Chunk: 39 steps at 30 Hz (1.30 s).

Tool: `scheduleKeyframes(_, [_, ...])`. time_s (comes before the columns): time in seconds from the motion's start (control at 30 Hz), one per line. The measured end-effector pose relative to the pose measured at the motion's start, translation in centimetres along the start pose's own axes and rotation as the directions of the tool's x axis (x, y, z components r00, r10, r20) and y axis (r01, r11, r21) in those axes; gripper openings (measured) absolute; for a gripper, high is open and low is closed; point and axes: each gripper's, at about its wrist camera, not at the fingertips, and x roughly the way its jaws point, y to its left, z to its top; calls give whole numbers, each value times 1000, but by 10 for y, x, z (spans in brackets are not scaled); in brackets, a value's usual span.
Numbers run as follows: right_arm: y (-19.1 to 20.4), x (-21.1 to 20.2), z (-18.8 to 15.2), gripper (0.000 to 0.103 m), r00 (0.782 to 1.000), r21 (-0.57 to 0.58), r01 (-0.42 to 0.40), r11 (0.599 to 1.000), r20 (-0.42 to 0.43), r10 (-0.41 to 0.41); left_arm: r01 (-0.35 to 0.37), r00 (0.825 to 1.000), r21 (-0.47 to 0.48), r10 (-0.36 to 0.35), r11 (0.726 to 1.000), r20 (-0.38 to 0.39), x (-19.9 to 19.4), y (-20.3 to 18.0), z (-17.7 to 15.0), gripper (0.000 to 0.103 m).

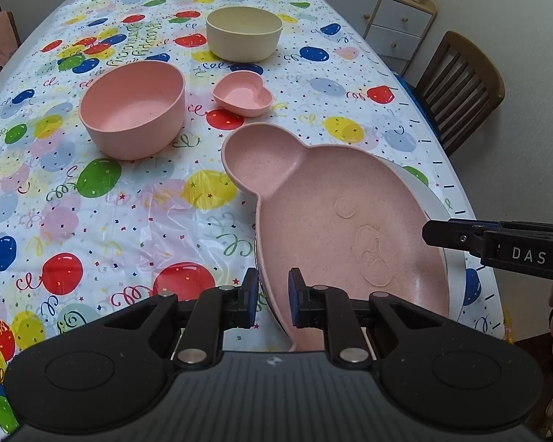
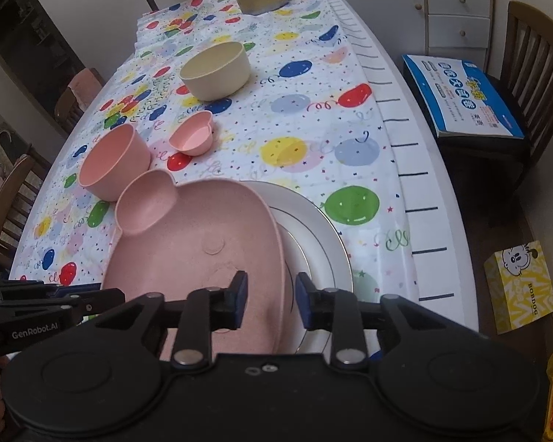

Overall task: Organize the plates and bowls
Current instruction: 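Open both grippers and lift them away from the pink plate, then move both grippers toward the rim of the pink round bowl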

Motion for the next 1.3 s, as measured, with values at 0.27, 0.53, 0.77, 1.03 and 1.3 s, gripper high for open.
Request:
scheduleKeyframes(0.27, [24,-18,6,47,999,-93,11,996,53,-6,-20,999,-17,21,1000,48,-20,5,-1,17])
scheduleKeyframes(0.53, [55,-37,15,70,994,-190,-23,982,104,44,-34,993,-46,39,998,114,-47,10,3,21])
scheduleKeyframes(0.77, [76,-51,29,82,985,-219,-62,974,143,95,-72,975,-74,85,995,204,-75,19,9,61])
scheduleKeyframes(1.03, [99,-63,45,97,969,-248,-68,966,213,123,-108,950,-108,135,988,281,-97,39,26,70])
scheduleKeyframes(1.3, [122,-57,63,102,955,-245,-71,967,263,136,-98,933,-144,141,985,330,-103,76,46,79])
